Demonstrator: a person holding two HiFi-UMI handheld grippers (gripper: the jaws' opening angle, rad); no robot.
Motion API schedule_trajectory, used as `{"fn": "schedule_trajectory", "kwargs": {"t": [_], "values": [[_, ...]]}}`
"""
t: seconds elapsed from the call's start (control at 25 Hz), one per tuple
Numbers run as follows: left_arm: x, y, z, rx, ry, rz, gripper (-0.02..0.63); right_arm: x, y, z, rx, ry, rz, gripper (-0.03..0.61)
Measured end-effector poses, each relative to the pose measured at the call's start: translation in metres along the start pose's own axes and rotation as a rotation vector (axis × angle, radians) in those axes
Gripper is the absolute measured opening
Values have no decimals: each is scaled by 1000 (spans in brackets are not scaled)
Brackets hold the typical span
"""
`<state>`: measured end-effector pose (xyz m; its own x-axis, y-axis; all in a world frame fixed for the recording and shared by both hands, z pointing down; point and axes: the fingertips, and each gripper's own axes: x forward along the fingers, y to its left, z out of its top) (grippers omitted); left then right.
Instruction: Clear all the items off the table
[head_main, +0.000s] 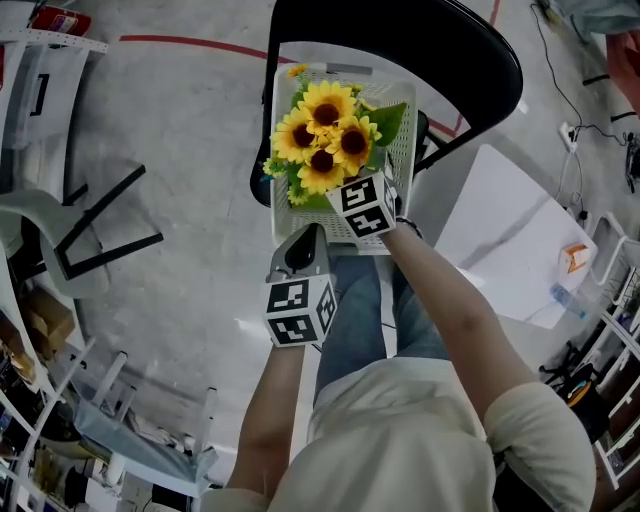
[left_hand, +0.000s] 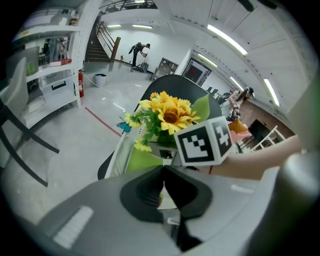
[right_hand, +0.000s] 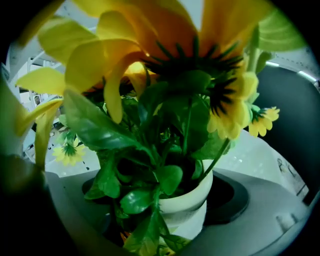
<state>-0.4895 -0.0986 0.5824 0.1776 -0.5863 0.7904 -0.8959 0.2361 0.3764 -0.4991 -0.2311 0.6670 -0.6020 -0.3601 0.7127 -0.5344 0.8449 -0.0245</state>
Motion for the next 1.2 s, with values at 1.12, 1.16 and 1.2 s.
{"fn": "schedule_trajectory", "kwargs": {"t": [1.12,1.16,1.2], "values": [[17,26,-7,5,44,12,9,97,-14,-41,98,103,-56,515],[17,27,-7,3,43,12,9,99,-14,-43,95,108,-57,515],[17,27,-7,1,43,12,9,101,-14,-44,93,112,-57,515]]}}
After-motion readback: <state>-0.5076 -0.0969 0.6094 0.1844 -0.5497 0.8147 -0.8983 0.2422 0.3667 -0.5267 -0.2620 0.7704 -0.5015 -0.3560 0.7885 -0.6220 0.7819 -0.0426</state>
